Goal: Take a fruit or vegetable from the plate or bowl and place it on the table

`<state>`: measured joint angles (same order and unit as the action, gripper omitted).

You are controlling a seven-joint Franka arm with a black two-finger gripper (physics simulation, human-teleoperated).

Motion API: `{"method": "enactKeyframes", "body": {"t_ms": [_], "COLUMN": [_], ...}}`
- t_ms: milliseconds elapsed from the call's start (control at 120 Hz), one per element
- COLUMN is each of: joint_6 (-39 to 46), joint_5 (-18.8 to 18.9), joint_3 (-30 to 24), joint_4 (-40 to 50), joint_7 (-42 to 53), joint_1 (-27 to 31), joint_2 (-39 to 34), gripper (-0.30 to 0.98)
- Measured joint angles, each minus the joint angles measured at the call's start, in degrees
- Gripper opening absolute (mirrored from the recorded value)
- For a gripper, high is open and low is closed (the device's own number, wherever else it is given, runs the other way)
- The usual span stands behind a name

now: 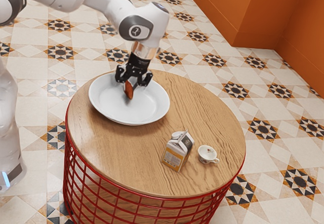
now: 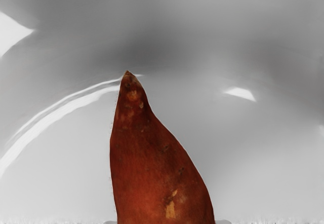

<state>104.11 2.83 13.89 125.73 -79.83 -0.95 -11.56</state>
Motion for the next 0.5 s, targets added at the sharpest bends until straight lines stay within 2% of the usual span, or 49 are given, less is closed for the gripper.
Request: {"method": "enactKeyframes", "body": {"t_ms": [350, 500], "joint_6": [0.0, 0.2], "joint_5": [0.3, 0.3], "joint_3": [-0.4, -0.4], "joint_4": [-6.2, -10.9], "joint_7": [0.2, 0.2], "joint_1": [-0.3, -0.3], "joint_2": [0.5, 3.4], "gripper": [0.18, 0.17]}}
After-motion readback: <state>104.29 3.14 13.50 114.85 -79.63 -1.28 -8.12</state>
